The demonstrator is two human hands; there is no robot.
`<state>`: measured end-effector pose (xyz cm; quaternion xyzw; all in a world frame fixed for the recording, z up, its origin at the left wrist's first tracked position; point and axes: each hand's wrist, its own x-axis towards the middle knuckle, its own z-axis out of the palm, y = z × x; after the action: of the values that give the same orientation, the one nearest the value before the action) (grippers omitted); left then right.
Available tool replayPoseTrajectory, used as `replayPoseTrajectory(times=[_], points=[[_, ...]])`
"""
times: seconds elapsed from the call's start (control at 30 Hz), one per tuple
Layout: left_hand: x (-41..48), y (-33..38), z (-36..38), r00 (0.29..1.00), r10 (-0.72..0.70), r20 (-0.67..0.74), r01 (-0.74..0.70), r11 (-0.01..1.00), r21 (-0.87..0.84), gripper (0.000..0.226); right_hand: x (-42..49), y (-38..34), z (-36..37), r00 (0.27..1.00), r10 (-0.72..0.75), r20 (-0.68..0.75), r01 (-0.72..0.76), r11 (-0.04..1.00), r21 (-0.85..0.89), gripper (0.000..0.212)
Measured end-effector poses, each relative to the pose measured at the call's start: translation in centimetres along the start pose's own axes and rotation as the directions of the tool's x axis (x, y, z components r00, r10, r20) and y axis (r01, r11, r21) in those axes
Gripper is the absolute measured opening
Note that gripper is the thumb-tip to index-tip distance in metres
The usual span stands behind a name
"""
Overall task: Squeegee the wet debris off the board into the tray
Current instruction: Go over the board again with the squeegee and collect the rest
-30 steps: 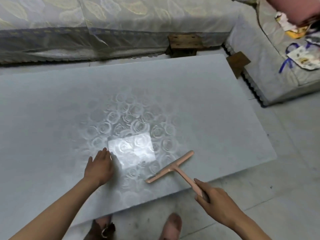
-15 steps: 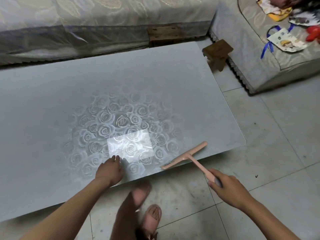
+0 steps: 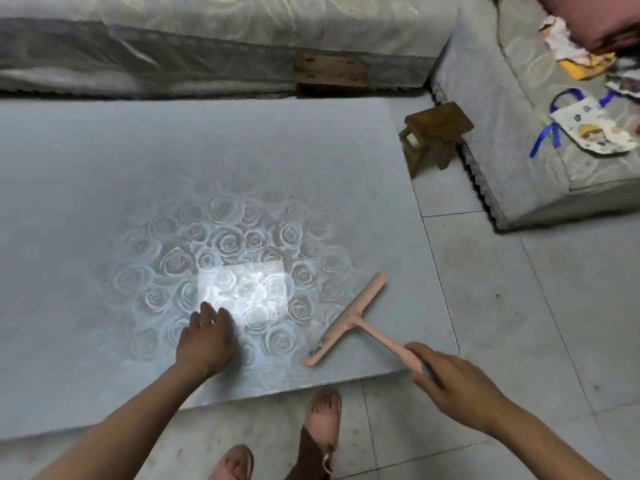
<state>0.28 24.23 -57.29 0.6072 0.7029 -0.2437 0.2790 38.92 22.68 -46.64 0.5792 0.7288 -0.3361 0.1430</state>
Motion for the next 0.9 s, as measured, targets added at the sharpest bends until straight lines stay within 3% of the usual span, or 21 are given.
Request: replayPoseTrajectory(times=[0.1,0.3,0.47,0.63,0.83,0.9], points=[[0.5,2.1,0.8,0.996,-0.085,0.029,0.087,0.995,-0.058,0.056,1.5,5.2,-2.7,0.997,-0.055,0.061,0.064,0.984,-0.165,0.034],[1.2,1.8,0.5,0.996,-0.083,0.029,0.085,0.994,-0.066,0.044,1.9,11.8,-4.9,0.989,-0.059,0.137,0.09,0.968,-0.234,0.042],[1.5,1.0,1.2,0.998,-0.067,-0.001,0.067,0.995,-0.078,0.045,8.4,8.0,-1.7,0.971,-0.206,0.119,0.23,0.943,-0.242,0.046],[0.4,0.1,2.1,0.996,-0.088,-0.025,0.074,0.937,-0.342,0.057,11.8,2.0,0.8,0.966,-0.229,0.124,0.249,0.952,-0.18,0.048],[-1.5,-0.9,1.8,0.949,-0.291,-0.121,0.218,0.883,-0.415,0.065,7.0,6.6,-6.3,0.976,-0.213,-0.056,0.21,0.976,-0.054,0.041],[-1.6,-1.2,1.9,0.93,-0.349,-0.115,0.275,0.868,-0.414,0.06,6.8,8.2,-7.9,0.976,-0.21,-0.049,0.199,0.964,-0.173,0.041]])
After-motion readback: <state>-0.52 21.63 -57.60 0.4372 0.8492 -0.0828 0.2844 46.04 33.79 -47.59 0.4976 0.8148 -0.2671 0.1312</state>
